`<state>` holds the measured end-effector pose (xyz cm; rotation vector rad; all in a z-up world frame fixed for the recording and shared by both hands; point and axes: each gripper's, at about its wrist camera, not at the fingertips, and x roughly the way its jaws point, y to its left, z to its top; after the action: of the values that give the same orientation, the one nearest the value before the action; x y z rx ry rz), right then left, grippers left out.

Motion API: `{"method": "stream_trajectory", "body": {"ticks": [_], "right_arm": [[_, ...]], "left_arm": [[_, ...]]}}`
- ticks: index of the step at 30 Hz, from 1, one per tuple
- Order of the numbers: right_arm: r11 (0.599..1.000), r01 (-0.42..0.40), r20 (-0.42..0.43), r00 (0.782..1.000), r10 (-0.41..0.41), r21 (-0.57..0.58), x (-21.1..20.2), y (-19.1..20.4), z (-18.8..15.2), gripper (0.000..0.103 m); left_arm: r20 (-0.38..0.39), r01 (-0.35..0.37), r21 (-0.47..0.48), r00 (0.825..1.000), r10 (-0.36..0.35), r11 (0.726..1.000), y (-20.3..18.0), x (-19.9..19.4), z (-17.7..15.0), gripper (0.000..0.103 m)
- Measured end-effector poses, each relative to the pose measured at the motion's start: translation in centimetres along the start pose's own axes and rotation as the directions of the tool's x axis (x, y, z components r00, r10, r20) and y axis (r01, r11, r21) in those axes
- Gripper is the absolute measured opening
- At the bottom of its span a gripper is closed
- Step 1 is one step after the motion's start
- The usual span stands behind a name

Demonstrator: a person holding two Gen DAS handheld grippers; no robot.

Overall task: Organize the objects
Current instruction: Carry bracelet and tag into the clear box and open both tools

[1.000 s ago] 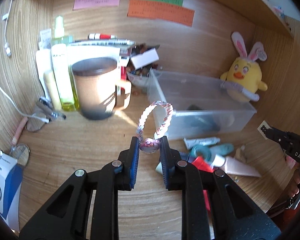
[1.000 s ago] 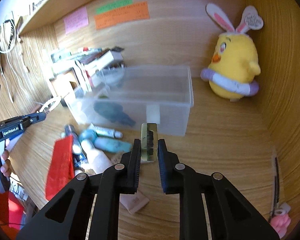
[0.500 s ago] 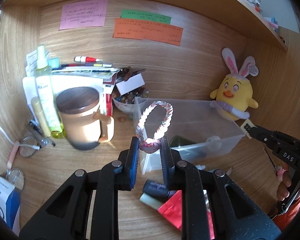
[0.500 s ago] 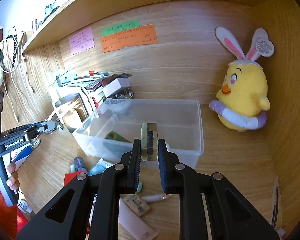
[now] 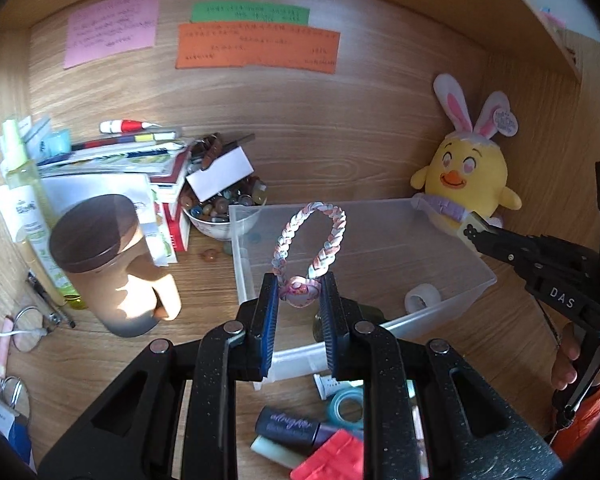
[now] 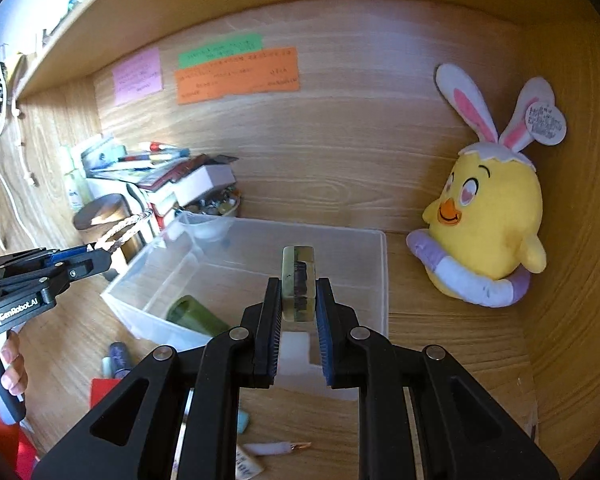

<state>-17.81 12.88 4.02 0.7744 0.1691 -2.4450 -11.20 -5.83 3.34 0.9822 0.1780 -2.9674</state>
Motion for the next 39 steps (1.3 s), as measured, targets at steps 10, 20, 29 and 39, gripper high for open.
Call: {"method": "stream_trajectory", "body": {"ticks": [10,20,29,39], "right_arm": [[0.999,0.016,-0.123,0.992,-0.022,-0.042,4.7,-0.2,0.0,0.015],[0.994,-0.055,-0.239,0.970,0.033,-0.089,9.1,1.7,0.0,0.015],[0.992,-0.088,-0.282,0.958,0.058,-0.095,10.9,2.7,-0.1,0.015],[0.991,-0.092,-0.300,0.952,0.059,-0.099,10.7,2.8,0.2,0.015]], "left_arm": [[-0.109,-0.010,0.018,0.994,0.012,1.000,-0.2,4.9,0.7,0.020],[-0.152,-0.022,0.025,0.988,0.026,0.999,-0.2,7.2,0.6,0.020],[-0.182,-0.029,0.048,0.983,0.037,0.998,-0.6,8.1,0.5,0.020],[-0.178,-0.018,0.046,0.984,0.026,0.999,-1.0,7.0,0.6,0.036]]}}
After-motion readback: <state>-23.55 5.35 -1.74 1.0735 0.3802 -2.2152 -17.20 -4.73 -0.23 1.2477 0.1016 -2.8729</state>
